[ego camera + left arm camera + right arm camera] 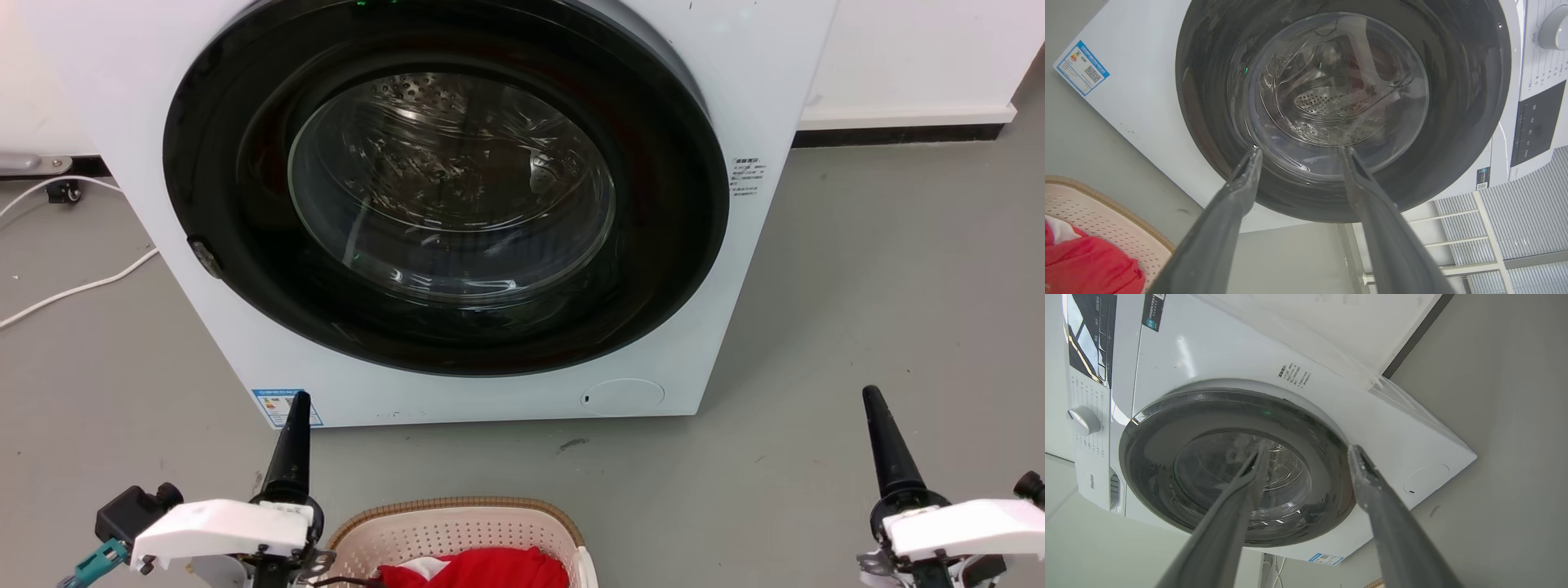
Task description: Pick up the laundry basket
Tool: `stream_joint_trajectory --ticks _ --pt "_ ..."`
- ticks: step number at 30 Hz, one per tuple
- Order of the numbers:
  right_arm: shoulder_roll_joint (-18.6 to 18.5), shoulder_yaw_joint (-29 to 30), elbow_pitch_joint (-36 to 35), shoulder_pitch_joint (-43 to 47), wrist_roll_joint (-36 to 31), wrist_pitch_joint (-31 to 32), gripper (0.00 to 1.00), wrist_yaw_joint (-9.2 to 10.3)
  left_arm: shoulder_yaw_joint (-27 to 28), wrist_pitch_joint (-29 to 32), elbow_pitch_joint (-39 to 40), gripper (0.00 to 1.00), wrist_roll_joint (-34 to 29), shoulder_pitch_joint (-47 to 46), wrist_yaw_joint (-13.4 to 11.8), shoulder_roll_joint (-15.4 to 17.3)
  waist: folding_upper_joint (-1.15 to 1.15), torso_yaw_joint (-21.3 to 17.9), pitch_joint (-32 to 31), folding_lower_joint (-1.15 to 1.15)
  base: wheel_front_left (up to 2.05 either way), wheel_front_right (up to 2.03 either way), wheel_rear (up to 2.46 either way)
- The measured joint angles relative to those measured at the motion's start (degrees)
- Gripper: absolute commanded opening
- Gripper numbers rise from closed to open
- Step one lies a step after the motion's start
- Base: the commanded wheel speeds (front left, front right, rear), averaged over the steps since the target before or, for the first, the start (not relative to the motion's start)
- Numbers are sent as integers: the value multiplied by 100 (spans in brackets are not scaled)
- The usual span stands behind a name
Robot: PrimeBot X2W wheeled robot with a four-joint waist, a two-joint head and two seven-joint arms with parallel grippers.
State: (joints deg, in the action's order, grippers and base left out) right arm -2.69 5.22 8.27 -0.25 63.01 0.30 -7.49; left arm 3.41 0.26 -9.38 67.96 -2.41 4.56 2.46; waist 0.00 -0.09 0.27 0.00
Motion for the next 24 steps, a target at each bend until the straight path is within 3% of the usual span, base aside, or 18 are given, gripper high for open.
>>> stream_joint_trajectory --ticks 9,24 --pt "-1 -116 -218 174 -1204 -188 100 0 -149 -202 180 100 -953 99 -108 3 0 4 -1 0 0 0 0" --pt "-1 -141 -461 353 -2376 -491 100 0 -299 -500 388 100 -2147 223 -182 9 0 3 -29 0 0 0 0"
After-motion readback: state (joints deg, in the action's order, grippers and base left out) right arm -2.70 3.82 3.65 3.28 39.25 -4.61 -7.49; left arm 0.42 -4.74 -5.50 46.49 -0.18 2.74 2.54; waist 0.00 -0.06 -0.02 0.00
